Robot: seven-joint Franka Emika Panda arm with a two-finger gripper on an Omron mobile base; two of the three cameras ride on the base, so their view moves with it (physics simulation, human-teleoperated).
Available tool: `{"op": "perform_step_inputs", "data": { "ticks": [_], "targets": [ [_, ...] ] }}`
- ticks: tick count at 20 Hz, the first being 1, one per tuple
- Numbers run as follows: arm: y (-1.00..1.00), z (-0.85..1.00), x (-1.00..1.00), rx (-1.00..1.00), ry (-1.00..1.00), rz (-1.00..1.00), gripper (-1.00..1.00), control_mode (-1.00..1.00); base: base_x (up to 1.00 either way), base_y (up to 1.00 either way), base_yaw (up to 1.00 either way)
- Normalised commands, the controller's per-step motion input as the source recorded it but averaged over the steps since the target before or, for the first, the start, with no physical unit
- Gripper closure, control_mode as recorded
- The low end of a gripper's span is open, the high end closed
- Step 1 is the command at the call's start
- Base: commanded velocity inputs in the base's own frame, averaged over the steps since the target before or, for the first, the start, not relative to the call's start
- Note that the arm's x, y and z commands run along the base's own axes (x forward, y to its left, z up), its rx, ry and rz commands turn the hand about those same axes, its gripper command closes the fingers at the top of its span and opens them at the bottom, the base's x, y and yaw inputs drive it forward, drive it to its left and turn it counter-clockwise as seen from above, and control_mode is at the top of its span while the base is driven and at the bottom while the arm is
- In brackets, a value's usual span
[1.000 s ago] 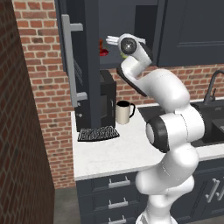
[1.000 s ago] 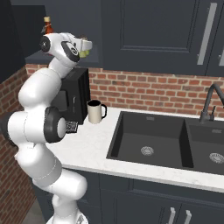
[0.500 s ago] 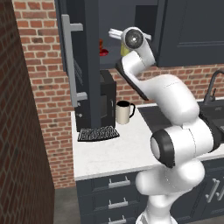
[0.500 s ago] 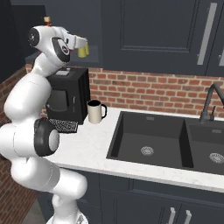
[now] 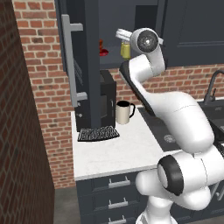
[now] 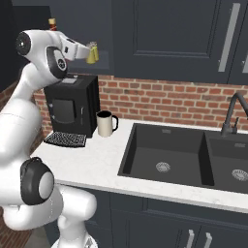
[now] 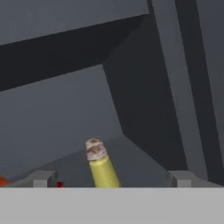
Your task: Put the shaker and condiment bottle from the counter next to their counterparts in the cabinet.
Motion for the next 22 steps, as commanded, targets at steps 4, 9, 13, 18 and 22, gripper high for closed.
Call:
{"op": "perform_step_inputs", "data": {
  "ticks": [4, 9, 13, 18, 22],
  "targets": [
    [-0.01, 0.09, -0.80, 0.07, 0.00, 0.00, -1.00, -1.00, 0.00, 0.00, 0.00],
    [-0.06, 0.04, -0.87, 0.09, 0.00, 0.00, -1.00, -1.00, 0.00, 0.00, 0.00],
    [-0.09, 0.01, -0.86, 0.08, 0.00, 0.00, -1.00, -1.00, 0.00, 0.00, 0.00],
    [-0.10, 0.00, -0.84, 0.09, 0.00, 0.02, -1.00, -1.00, 0.00, 0.00, 0.00],
    [-0.06, 0.00, -0.84, 0.09, 0.00, 0.03, -1.00, -1.00, 0.00, 0.00, 0.00]
  ]
}}
